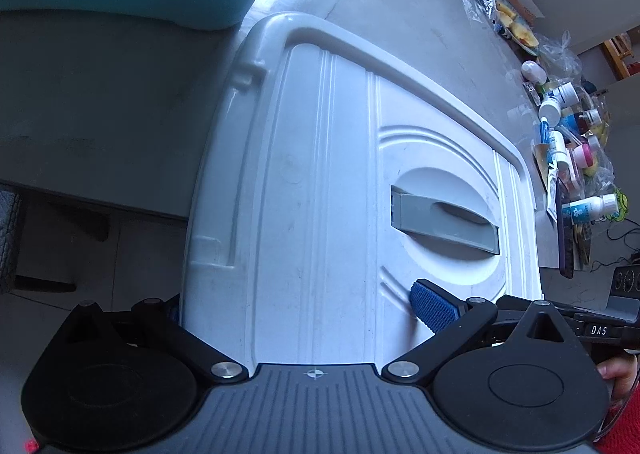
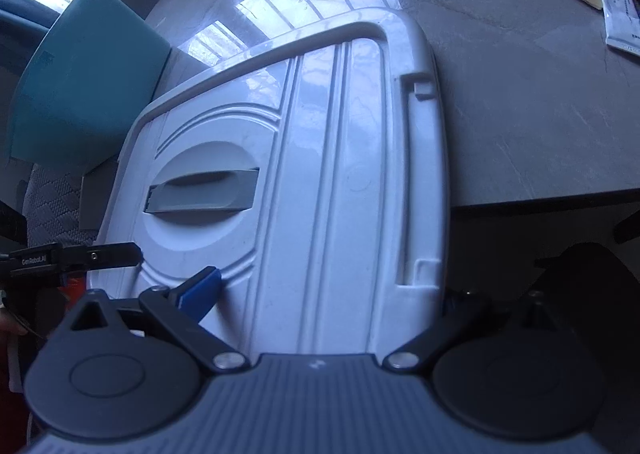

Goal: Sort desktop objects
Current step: 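Lift the white lid with both grippers and carry it over the bin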

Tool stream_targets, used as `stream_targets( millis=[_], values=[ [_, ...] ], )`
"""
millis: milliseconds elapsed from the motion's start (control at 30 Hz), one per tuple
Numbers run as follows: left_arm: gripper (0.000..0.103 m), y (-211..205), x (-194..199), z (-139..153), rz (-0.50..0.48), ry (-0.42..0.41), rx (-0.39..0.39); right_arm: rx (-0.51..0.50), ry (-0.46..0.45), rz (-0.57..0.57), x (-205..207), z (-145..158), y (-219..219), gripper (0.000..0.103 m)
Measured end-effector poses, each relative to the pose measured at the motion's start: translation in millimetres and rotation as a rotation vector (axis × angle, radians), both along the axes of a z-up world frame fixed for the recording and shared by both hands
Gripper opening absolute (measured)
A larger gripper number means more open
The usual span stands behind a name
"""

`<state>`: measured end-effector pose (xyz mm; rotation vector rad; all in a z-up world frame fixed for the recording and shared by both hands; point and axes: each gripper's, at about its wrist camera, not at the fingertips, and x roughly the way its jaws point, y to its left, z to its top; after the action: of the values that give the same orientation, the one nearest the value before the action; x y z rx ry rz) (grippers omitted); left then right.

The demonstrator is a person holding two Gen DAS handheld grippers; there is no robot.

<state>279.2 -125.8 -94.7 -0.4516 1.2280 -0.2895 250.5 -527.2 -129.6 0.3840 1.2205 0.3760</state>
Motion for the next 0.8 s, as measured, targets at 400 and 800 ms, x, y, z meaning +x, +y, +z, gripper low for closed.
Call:
stream_targets(
  millis=[400, 800],
  values=[
    [0.103, 12.7, -53.4, 27.0, 0.041, -0.106, 0.013, -0.014, -0.147, 0.01, -54.9, 29.8, 3.5, 0.1],
    [0.103, 40.3, -102.4, 72.5, 0.087, -0.23, 0.056, 0.01, -0.287, 0.019, -82.1, 53.7, 26.1, 0.099]
  ],
)
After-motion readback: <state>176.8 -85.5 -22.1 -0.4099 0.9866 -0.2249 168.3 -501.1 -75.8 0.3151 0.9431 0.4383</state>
